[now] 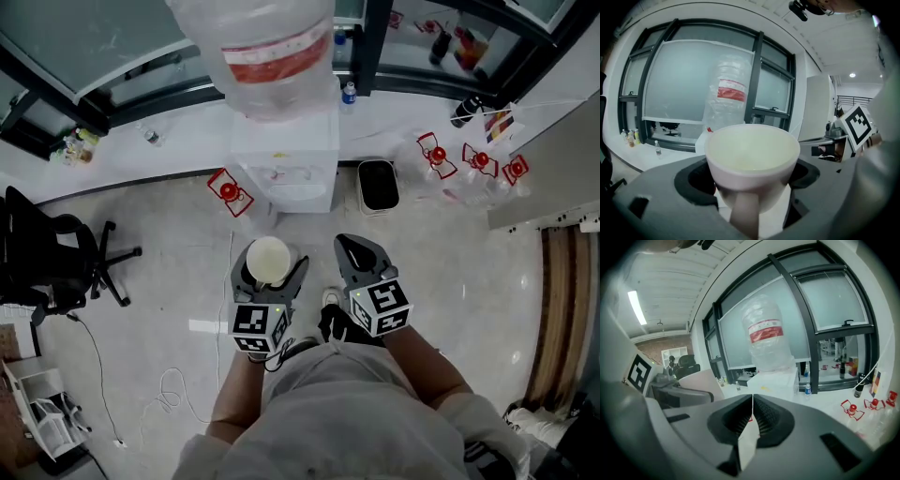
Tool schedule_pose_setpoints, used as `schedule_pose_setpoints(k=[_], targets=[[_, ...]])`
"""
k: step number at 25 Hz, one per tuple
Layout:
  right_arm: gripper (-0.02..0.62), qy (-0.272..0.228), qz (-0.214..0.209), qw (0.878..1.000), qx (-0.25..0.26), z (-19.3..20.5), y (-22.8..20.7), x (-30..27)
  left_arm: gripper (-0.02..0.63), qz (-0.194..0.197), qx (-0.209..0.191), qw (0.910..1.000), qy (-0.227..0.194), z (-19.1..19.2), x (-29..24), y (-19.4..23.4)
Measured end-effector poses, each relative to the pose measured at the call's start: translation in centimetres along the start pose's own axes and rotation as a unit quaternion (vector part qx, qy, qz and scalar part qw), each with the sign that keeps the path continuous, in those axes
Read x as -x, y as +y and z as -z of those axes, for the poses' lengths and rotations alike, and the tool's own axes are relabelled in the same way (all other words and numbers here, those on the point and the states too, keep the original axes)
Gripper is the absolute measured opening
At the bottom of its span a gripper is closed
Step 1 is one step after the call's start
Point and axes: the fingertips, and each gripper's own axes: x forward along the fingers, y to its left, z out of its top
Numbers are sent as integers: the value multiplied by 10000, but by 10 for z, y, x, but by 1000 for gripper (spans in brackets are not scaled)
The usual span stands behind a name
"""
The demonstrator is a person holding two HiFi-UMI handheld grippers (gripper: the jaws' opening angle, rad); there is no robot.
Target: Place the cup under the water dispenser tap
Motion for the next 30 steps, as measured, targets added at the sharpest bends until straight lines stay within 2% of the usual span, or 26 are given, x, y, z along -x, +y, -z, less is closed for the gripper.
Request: schedule_pose_setpoints(k=[10, 15, 18, 24, 28, 30], targets=[[29, 432, 139, 9988, -204, 36, -38, -46, 449, 69, -157, 9993, 319, 39, -52, 11], [29, 725, 247, 9964, -359, 68, -47, -76, 451, 243, -545, 9968, 524, 79, -77, 30], [29, 781, 509, 9947, -441, 83, -59, -97, 449, 443, -744, 9948, 538, 95, -94, 42], [29, 856, 1072, 9896, -438, 124, -82, -129, 450, 854, -713, 9925, 514, 134, -136, 65], [29, 829, 1052, 9901, -425, 160, -78, -159, 450, 893, -744, 9919, 515, 170, -166, 90], [29, 796, 973, 9913, -381, 176, -76, -175, 451, 841, -635, 9931, 523, 185, -183, 103]])
